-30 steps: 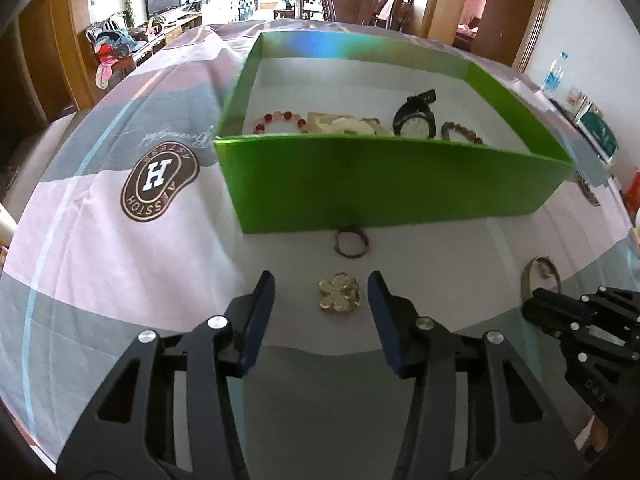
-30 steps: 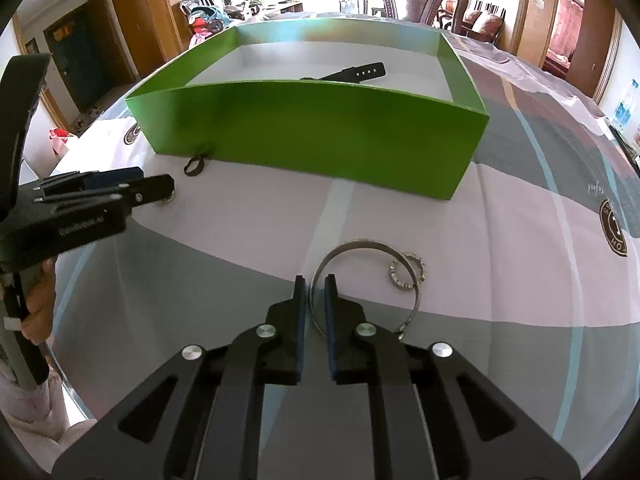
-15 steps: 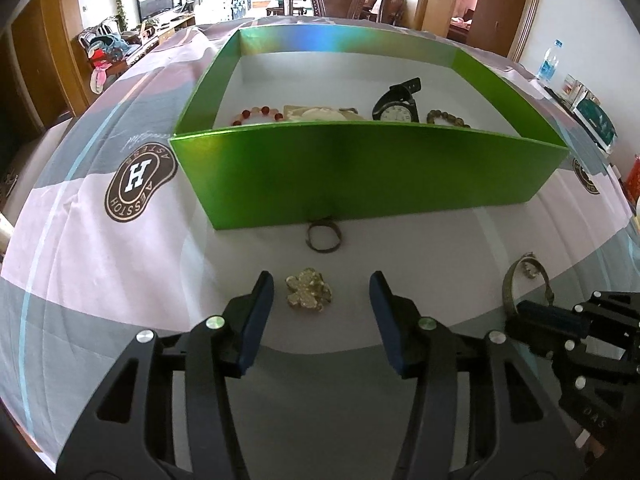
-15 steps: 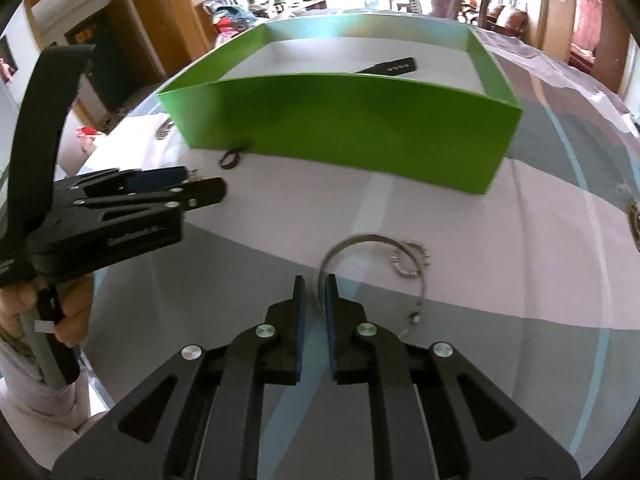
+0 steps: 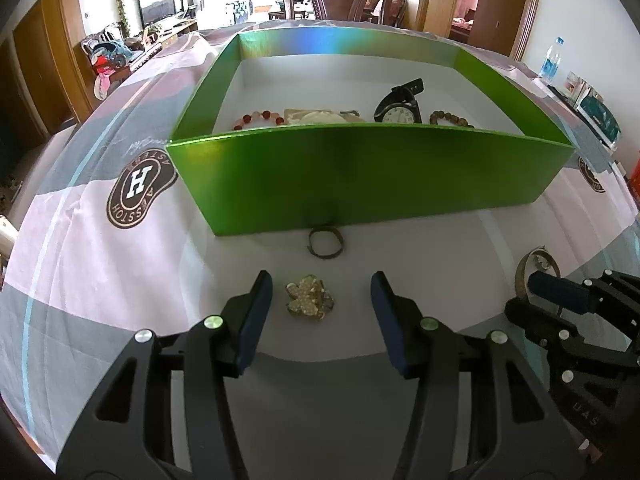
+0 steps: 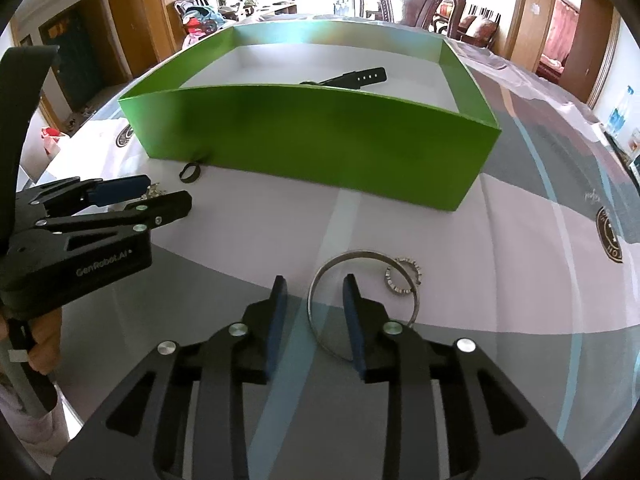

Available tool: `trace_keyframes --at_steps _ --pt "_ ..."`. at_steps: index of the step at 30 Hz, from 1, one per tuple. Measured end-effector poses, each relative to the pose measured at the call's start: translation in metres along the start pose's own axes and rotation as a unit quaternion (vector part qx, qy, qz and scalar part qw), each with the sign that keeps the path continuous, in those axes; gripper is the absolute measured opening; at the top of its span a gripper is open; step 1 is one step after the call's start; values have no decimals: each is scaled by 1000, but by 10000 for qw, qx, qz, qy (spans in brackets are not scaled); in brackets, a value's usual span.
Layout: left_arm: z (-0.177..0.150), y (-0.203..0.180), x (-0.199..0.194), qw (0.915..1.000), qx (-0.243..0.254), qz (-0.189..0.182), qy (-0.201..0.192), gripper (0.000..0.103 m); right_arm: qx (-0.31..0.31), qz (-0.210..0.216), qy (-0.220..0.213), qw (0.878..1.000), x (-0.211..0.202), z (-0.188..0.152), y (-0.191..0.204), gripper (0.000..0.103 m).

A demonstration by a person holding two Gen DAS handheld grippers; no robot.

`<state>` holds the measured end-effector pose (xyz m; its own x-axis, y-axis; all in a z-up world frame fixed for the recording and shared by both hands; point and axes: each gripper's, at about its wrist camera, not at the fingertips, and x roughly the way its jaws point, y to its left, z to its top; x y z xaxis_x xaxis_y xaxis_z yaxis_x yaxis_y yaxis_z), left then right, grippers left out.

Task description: Organize jewelry

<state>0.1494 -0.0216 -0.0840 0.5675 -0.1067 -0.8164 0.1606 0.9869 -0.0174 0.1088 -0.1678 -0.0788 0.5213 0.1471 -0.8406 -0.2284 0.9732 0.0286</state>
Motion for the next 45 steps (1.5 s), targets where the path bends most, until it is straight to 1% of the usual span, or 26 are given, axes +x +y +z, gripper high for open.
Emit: trace_keyframes --at_steps 3,8,11,15,22,28,30,32,33,34,37,42,45 --pt "-2 -1 0 9999 -2 100 4 51 44 -87 -30 9999 0 -1 0 29" --pt "-3 -1 -1 9999 -37 141 -14 50 82 -229 -103 9997 0 -1 -1 29" --pt "-3 -1 -1 9999 -54 158 -27 50 126 -220 -124 9996 0 -1 -3 29" --pt "-3 -1 -1 9998 -91 179 -34 49 115 -181 -158 9996 1 0 -2 22" --pt "-2 -4 1 9996 -135 241 -65 50 115 -222 -187 9995 2 1 0 22" --pt "-3 -5 1 9996 -125 227 -73 50 206 -69 -202 9996 1 0 -5 22" --pt "-3 -6 0 9997 -111 200 -82 46 196 -58 -214 9996 1 -1 -5 22" --pt "-3 -6 -1 9997 -113 183 -87 32 127 -31 -229 9997 0 -2 -4 13" --pt "-3 -5 -1 9998 -112 157 -80 29 104 52 -226 9997 -1 -3 -4 9" --pt "-3 -5 -2 9998 -105 145 -79 24 101 95 -220 9997 -1 -3 -4 7" --pt "-4 -5 -3 9999 -57 116 -73 24 71 179 -198 9996 -3 -5 -2 5" --pt "-8 -9 -6 10000 13 64 -33 24 -49 262 -112 9996 -7 -10 2 5" --pt "-9 -9 -7 10000 -13 36 -5 24 -4 250 -60 9997 -8 -11 2 5"
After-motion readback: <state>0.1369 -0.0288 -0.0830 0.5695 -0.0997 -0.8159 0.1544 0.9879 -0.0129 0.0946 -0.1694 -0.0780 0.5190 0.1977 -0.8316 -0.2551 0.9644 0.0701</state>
